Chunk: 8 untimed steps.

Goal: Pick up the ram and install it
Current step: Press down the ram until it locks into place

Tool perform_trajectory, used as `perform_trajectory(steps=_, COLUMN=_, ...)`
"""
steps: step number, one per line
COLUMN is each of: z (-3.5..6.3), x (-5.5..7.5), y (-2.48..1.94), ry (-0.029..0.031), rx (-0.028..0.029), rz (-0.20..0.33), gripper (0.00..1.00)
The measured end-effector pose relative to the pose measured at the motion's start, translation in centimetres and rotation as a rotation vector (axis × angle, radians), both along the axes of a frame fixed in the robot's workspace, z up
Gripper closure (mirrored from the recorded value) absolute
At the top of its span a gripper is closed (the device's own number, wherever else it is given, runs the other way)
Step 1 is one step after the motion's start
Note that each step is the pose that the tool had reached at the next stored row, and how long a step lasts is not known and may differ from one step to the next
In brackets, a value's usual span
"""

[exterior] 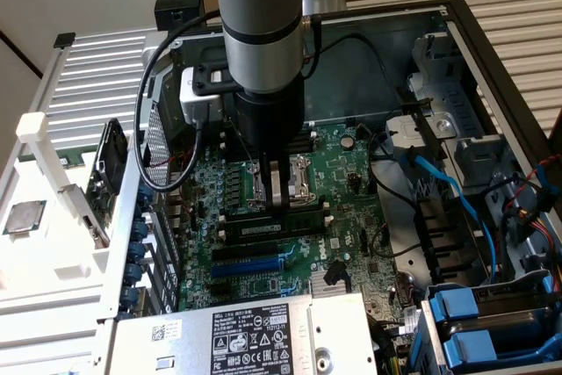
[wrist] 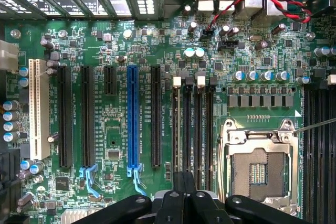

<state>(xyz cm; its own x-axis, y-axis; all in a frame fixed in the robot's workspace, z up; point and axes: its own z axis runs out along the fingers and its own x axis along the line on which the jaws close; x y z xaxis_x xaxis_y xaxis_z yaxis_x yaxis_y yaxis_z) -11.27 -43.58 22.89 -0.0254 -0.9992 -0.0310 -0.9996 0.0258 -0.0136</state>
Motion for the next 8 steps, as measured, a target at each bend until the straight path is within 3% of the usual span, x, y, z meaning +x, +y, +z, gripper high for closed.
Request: perform_trajectory(steps=8, z=-0.07, x=0.00, y=-0.06, ry=0.0001, rx=-0.0001, rz=0.000, gripper=0.89)
